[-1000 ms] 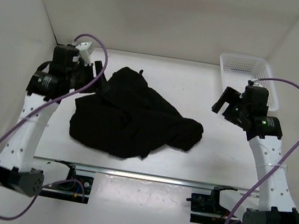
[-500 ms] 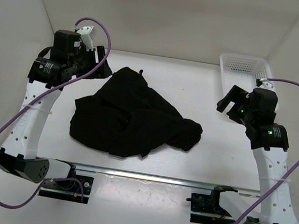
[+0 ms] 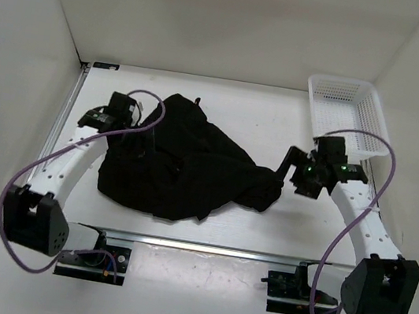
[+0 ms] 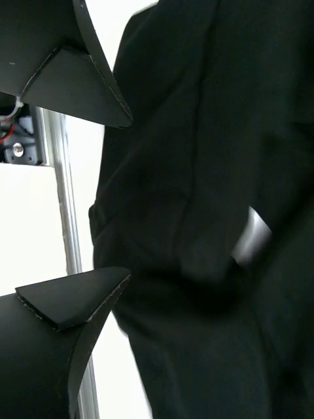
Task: Fold and stack the trousers
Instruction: Flatten the trousers out
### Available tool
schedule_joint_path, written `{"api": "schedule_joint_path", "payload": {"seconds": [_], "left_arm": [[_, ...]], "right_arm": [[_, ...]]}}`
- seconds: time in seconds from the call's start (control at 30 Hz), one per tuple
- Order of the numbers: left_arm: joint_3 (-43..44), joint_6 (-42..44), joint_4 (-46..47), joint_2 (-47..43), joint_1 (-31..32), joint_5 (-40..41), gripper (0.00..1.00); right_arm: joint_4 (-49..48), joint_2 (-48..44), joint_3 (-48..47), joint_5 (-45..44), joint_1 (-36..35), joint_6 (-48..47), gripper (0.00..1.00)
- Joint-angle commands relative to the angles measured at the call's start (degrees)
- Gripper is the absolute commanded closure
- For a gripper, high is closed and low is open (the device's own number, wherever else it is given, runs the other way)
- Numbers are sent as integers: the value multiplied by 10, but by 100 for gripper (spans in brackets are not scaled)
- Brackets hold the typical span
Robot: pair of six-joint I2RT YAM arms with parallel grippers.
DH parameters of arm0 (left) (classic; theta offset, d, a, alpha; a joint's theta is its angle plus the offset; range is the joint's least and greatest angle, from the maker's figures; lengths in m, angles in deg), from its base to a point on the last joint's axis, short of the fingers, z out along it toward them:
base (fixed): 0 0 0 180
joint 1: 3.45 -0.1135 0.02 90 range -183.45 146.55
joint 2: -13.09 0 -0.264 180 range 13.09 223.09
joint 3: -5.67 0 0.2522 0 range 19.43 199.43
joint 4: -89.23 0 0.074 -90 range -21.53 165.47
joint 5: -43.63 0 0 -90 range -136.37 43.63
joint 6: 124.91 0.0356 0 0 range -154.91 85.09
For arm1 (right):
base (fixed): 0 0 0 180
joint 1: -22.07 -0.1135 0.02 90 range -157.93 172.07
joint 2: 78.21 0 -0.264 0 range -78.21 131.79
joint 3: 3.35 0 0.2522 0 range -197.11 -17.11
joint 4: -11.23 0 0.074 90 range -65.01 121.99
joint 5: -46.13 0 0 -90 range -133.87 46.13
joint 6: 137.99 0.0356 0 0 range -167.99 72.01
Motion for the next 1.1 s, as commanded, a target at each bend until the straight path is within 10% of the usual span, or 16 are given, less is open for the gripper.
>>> {"api": "schedule_joint_path", "payload": {"seconds": [0.0, 0.23, 0.43, 0.57, 0.6, 0.87, 1.07], "left_arm": [[-49, -41, 48, 11, 8, -8, 1], [-109, -102, 90, 96, 13, 2, 4], [-37, -107, 112, 169, 13, -10, 90], [83, -81, 77, 184, 13, -1, 90], [120, -76, 39, 184, 13, 13, 90], [662, -38, -126, 209, 0, 118, 90], [683, -51, -79, 124, -24, 96, 90]], "right_arm": [[-16, -25, 61, 63, -10, 31, 2], [-112, 3, 177, 76, -15, 88, 2], [-176, 143, 98, 80, -49, 88, 19], [-176, 190, 1, 56, -74, 71, 63], [-162, 207, -29, 55, -79, 66, 96], [2, 275, -527, 2, -74, 5, 100], [40, 203, -669, -23, -74, -11, 100]]}}
